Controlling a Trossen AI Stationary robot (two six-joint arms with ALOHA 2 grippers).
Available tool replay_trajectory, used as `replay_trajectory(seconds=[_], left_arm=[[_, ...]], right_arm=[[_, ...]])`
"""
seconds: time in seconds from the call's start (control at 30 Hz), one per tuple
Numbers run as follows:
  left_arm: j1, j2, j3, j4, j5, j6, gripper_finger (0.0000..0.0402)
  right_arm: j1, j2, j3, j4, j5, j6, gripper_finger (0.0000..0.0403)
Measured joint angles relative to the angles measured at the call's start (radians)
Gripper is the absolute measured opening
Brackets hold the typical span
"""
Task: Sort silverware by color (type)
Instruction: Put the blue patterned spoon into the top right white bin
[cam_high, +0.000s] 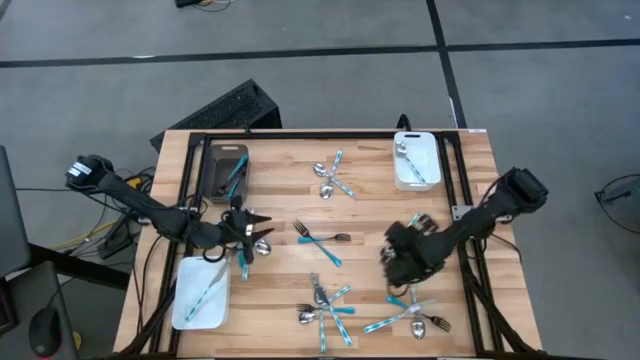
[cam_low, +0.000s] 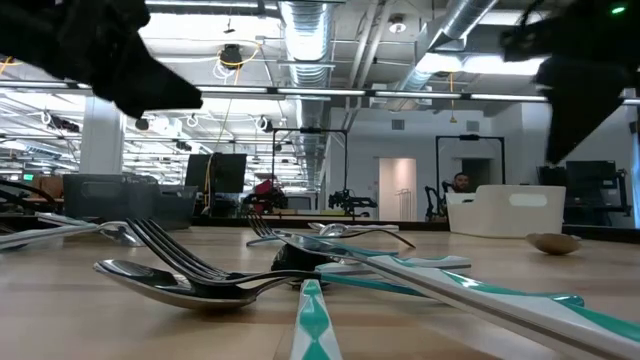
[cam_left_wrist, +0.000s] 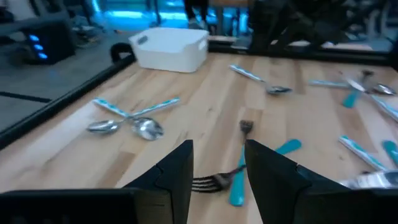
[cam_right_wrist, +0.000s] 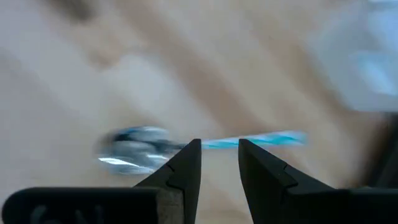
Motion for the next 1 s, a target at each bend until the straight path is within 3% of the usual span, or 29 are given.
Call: replay_trajectory(seconds=[0.13,0.2,0.27,0.43,0.6,0.77,0.87,1.0], left_arm=[[0.073,0.008,-0.049,0.138,-0.101,0.132,0.0132],[0.155,0.012,-0.056,0.188,-0.084,0.223,0.0132],[0.259,0.011,-0.056,0.234,0.024,0.297,0.0132],[0.544,0.011,-0.055,0.322,0.423,0.363,0.0132],[0.803,0.011,-0.011,0.336,0.619,0.414,0.0132],[1.007,0.024,0.059,0.362,0.622,0.451,0.0132],[1.092,0.068,0.066,0.483,0.567,0.425,0.0132],[1.168,0.184,0.067,0.683,0.57,0.413,0.0132]], right_arm=[[0.022,-0.138,-0.078,-0.071,0.1,0.148,0.0131],[0.0,-0.224,-0.13,-0.027,0.139,0.151,0.0131],[-0.038,-0.308,-0.176,0.033,0.17,0.128,0.0131],[-0.158,-0.484,-0.229,0.166,0.201,-0.048,0.0131],[-0.268,-0.609,-0.228,0.231,0.202,-0.272,0.0131],[-0.446,-0.715,-0.227,0.232,0.173,-0.484,0.0131],[-0.592,-0.766,-0.227,0.233,0.154,-0.593,0.0131],[-0.798,-0.801,-0.227,0.236,0.13,-0.723,0.0131]])
